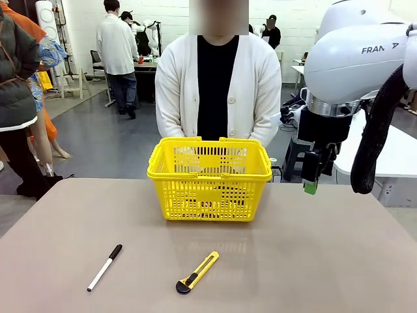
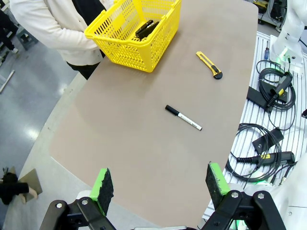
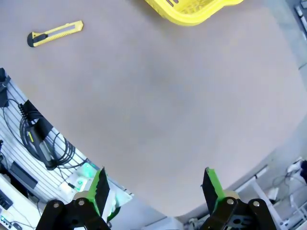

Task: Place the items the person wants into the basket.
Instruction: Pick up the item the person points to and place it in the Market Basket.

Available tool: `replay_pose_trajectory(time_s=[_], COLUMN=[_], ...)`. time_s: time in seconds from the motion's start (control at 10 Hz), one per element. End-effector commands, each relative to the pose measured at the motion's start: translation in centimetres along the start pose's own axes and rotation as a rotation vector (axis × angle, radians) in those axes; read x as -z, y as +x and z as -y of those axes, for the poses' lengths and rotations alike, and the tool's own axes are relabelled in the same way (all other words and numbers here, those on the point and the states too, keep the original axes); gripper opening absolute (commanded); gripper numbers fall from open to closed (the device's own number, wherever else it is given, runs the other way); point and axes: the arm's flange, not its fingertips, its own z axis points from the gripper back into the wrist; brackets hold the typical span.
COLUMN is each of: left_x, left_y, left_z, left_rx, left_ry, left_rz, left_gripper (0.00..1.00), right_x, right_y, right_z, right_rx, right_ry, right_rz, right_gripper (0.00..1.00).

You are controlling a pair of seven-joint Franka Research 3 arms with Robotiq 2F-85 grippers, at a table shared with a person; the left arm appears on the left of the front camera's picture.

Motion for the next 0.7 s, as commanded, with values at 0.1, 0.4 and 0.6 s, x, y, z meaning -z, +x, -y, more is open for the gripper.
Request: replay_pose_trajectory(time_s=[0.1, 0.4, 0.6], left_x=[0.1, 0.1, 0.1], left_y=[0.1, 0.1, 0.1], left_z=[0.0, 0.0, 0.0], left_rx=[-0.013, -0.013, -0.013], left_ry=[0.008, 0.008, 0.008], left_rz=[-0.013, -0.013, -0.013], left_gripper=[1.00, 1.00, 1.00], right_x=[-0.1, -3.2, -5.2], right_y=[-0.1, -7.2, -15.2], right_z=[0.1, 1.2, 3.8], right_rx=[0.003, -0.072, -0.047], right_ry=[0.000, 0.029, 0.119], right_rz=[-0.008, 0.240, 0.394], right_gripper=[1.00, 1.00, 1.00])
